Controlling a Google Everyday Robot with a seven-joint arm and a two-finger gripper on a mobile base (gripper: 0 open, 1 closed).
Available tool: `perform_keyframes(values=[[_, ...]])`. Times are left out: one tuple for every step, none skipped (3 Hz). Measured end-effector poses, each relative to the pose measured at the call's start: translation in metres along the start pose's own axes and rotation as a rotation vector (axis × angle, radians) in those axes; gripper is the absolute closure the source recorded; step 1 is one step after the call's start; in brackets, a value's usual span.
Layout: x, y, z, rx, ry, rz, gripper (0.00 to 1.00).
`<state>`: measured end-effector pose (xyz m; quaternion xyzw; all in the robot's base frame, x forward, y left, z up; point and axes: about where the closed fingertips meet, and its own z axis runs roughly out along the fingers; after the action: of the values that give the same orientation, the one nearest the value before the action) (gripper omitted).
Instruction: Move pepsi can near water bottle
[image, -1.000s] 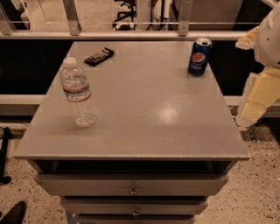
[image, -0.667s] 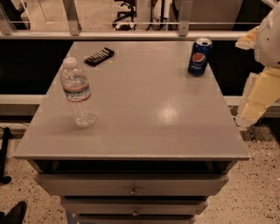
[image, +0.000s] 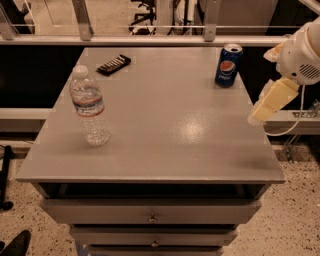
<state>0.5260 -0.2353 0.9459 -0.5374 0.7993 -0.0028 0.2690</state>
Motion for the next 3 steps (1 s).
perform_keyframes(values=[[0.007,-0.042,0.037,0.042,-0.065,0.084,0.0],[0.018,-0.092,0.071,0.104,-0.153,0.21,0.0],[0.018,-0.12,0.086,0.14,-0.216,0.274,0.0]])
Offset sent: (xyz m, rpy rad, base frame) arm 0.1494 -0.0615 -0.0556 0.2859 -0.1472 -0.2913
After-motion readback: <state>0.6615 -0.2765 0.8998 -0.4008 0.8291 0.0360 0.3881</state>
